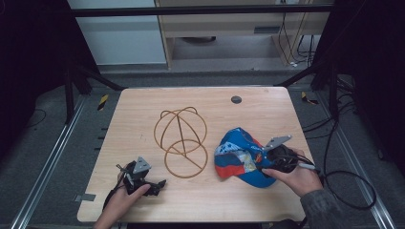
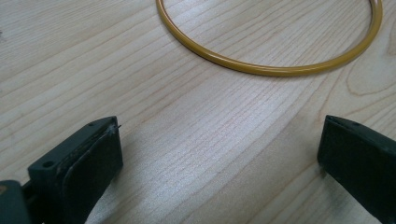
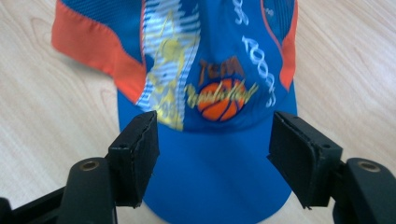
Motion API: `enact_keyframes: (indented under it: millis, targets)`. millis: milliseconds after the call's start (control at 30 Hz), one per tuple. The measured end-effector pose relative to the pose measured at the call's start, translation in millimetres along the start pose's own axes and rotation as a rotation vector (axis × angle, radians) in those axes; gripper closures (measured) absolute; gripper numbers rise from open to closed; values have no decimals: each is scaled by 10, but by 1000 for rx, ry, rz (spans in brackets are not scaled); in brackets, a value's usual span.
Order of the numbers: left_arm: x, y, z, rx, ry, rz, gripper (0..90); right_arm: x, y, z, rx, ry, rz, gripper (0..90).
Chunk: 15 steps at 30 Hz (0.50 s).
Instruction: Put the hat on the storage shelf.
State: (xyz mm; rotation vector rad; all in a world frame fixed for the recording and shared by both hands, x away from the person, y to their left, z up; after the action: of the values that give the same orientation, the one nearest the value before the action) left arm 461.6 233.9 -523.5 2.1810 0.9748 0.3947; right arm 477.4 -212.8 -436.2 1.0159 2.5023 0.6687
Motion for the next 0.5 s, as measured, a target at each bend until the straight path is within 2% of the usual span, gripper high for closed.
enact_keyframes:
  millis: [133,500]
  targets:
    - [0,0,0,0,0,0,0,-49,151,29,6,26,-1,308]
    - [-2,-1,1,-2,0,-1,0,-30,488,158,53,75,-43,382]
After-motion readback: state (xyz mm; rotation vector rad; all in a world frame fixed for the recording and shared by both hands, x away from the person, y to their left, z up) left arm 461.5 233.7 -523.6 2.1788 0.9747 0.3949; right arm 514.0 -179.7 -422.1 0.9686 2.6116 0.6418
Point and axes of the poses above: each handheld gripper's, and its own axes: z roughly forward along the jaws, y roughly out of its top, x roughly to its left, the point moved 2 cm from there along z, roughly forward along the jaws, and after that the axes turned 2 degrees about -y, right-handed, at the moved point
